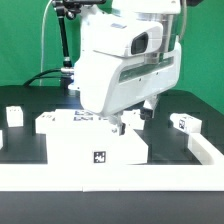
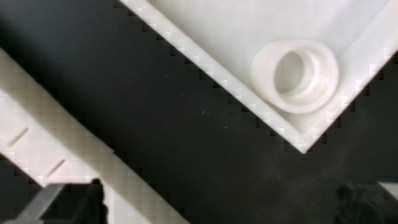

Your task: Assemble one leg

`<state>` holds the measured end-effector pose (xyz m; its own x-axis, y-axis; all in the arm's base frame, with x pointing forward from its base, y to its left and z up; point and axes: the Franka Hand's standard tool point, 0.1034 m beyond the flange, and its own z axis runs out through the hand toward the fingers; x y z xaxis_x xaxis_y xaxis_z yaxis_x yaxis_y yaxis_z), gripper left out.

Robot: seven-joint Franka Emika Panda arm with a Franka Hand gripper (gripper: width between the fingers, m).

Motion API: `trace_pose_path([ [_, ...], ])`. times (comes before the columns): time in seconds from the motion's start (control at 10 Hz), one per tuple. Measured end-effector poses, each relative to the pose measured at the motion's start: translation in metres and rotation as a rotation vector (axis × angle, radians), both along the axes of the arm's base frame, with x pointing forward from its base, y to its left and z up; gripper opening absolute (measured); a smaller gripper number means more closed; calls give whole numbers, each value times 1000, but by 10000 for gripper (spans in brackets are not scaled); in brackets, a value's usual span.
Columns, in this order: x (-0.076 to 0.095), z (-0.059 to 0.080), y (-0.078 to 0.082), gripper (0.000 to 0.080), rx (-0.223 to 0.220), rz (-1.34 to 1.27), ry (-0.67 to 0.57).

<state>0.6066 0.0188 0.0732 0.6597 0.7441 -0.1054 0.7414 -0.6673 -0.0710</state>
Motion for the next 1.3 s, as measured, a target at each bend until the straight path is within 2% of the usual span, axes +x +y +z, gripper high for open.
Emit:
trace_pose_path([
  [0.7,0,0,0,650,1,-1,-1],
  [0.8,-1,0,-3,650,13,79,-40],
  [1.0,-29,-4,-14,650,32,255,-97],
  [1.2,-42,-11,-28,650,48,471,-75],
  [1.3,-47,-14,-32,650,37,537,-49],
])
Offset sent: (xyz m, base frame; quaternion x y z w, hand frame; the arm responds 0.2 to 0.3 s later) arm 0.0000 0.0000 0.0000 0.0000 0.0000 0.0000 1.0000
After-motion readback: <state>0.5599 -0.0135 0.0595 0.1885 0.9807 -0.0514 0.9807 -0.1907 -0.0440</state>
